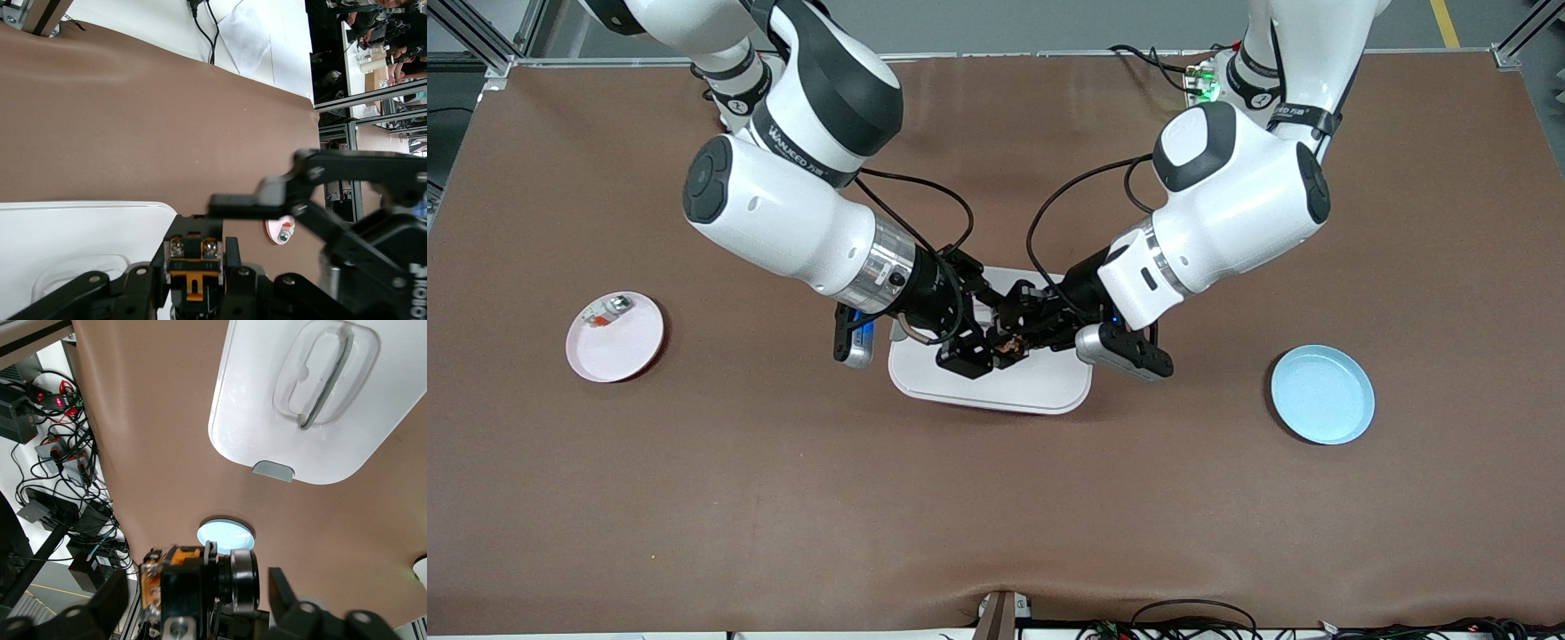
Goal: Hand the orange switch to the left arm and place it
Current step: 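Grasp the switch with the left gripper above the white box, then open the right gripper and withdraw while the left gripper carries the switch, then move the switch with the left gripper over the light-blue plate, then lower the switch onto the light-blue plate and open the left gripper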
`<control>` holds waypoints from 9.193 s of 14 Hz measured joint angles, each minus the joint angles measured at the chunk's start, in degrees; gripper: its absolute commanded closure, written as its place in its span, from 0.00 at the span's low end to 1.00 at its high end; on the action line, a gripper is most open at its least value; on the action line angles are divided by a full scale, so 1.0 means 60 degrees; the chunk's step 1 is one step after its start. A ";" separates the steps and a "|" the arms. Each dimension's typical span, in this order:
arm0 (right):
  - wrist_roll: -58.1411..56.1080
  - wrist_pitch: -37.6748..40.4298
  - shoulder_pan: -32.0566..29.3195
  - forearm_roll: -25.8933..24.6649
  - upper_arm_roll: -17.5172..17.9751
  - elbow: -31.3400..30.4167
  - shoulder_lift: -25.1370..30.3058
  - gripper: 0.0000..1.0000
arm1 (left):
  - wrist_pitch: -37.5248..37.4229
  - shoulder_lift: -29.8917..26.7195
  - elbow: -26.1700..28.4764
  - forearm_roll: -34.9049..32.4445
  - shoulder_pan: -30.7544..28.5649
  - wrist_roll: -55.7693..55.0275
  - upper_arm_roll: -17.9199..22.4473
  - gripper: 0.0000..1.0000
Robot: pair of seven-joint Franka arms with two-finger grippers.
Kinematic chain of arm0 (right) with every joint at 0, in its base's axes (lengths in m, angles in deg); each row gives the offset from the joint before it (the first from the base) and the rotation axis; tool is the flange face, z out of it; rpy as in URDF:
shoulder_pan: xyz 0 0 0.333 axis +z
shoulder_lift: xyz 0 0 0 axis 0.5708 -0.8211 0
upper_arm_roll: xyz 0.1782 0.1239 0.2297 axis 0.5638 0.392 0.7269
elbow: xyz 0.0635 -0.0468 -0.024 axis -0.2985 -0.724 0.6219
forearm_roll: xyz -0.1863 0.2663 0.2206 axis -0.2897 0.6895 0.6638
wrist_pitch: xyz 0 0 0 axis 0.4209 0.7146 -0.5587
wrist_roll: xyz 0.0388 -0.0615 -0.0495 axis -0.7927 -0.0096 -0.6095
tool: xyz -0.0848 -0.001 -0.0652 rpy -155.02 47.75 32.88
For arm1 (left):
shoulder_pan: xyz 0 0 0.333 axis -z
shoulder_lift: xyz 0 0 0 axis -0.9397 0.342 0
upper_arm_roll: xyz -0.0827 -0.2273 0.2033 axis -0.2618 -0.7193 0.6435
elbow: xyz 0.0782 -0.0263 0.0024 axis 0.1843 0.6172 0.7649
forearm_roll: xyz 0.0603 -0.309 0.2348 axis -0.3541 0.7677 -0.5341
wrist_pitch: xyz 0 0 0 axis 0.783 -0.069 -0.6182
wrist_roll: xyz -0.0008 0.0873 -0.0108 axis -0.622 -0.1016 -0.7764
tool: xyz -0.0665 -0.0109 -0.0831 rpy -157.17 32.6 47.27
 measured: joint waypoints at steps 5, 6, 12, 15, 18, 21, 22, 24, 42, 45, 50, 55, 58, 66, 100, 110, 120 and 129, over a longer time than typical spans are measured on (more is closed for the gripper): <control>-0.0921 0.0844 -0.0355 -0.0001 -0.0022 0.0077 0.0002 0.00 | 0.0009 0.0031 -0.0018 -0.0001 -0.0091 0.0064 0.0017 1.00; -0.1388 0.1275 -0.0518 -0.0001 -0.0033 0.0091 0.0007 0.00 | 0.0009 0.0015 -0.0030 -0.0001 -0.0123 0.0079 0.0019 1.00; -0.4610 0.4024 -0.2030 -0.0012 -0.0112 0.0259 0.0240 0.00 | -0.1305 -0.0381 -0.0051 -0.0398 -0.0749 0.0121 0.0075 1.00; -0.6299 0.5389 -0.2954 -0.0015 -0.0152 0.0271 0.0446 0.00 | -0.2347 -0.0827 -0.0064 -0.1474 -0.1090 0.0122 0.0080 1.00; -0.8017 0.6842 -0.3958 -0.0334 -0.0169 0.0305 0.0672 0.00 | -0.3570 -0.1272 -0.0065 -0.1898 -0.1531 0.0118 0.0102 1.00; -1.0278 0.7951 -0.4420 -0.1908 -0.0162 0.0309 0.0868 0.00 | -0.4766 -0.1630 -0.0067 -0.2667 -0.2101 0.0119 0.0110 1.00; -1.1027 0.8115 -0.4482 -0.2422 -0.0162 0.0309 0.0916 0.00 | -0.5215 -0.1741 -0.0066 -0.2929 -0.2288 0.0119 0.0116 1.00; -1.2380 0.8327 -0.4645 -0.3218 -0.0165 0.0310 0.0952 0.00 | -0.6083 -0.1932 -0.0067 -0.3310 -0.2719 0.0131 0.0124 1.00; -1.7136 0.8447 -0.5611 -0.6240 -0.0125 0.0261 0.1052 0.00 | -0.8267 -0.2431 -0.0002 -0.7325 -0.4786 0.1372 0.0157 1.00; -1.7134 0.8448 -0.5670 -0.6246 -0.0195 0.0264 0.1238 0.00 | -0.8202 -0.2416 0.0004 -0.7725 -0.4789 0.0705 0.0158 1.00; -1.7134 0.8079 -0.5695 -0.6246 -0.0187 0.0243 0.1622 0.00 | -0.7795 -0.2413 0.0006 -0.7884 -0.4790 -0.1003 0.0158 1.00; -1.7135 0.7510 -0.5693 -0.6208 -0.0153 -0.0669 0.2267 0.00 | -0.7322 -0.2146 0.0019 -0.7889 -0.4781 -0.5176 0.0143 1.00; -1.7135 0.7373 -0.5693 -0.6203 -0.0145 -0.1085 0.2618 0.00 | -0.7053 -0.2063 0.0018 -0.7889 -0.5027 -0.7117 0.0184 1.00; -1.7134 0.6876 -0.5698 -0.5800 -0.0161 -0.2235 0.3498 0.00 | -0.5076 -0.1416 0.1011 -0.7862 -0.5848 -1.0419 0.0199 1.00; -1.6741 0.5010 -0.5563 -0.5267 -0.0085 -0.6353 0.7003 0.00 | 0.0745 0.1164 0.4474 -0.7863 -0.6237 -1.1769 0.0228 1.00; -1.6759 0.4848 -0.5554 -0.5266 -0.0086 -0.6359 0.7014 0.00 | 0.0780 0.1423 0.4487 -0.7863 -0.6309 -1.1769 0.0308 1.00; -1.6764 0.4855 -0.5555 -0.5266 -0.0085 -0.6396 0.7128 0.00 | 0.0780 0.1474 0.4489 -0.7864 -0.6309 -1.1769 0.0312 0.97; -1.6764 0.4920 -0.5615 -0.5266 -0.0176 -0.6456 0.7128 0.00 | 0.0827 0.1474 0.4464 -0.7864 -0.6312 -1.1769 0.0314 0.31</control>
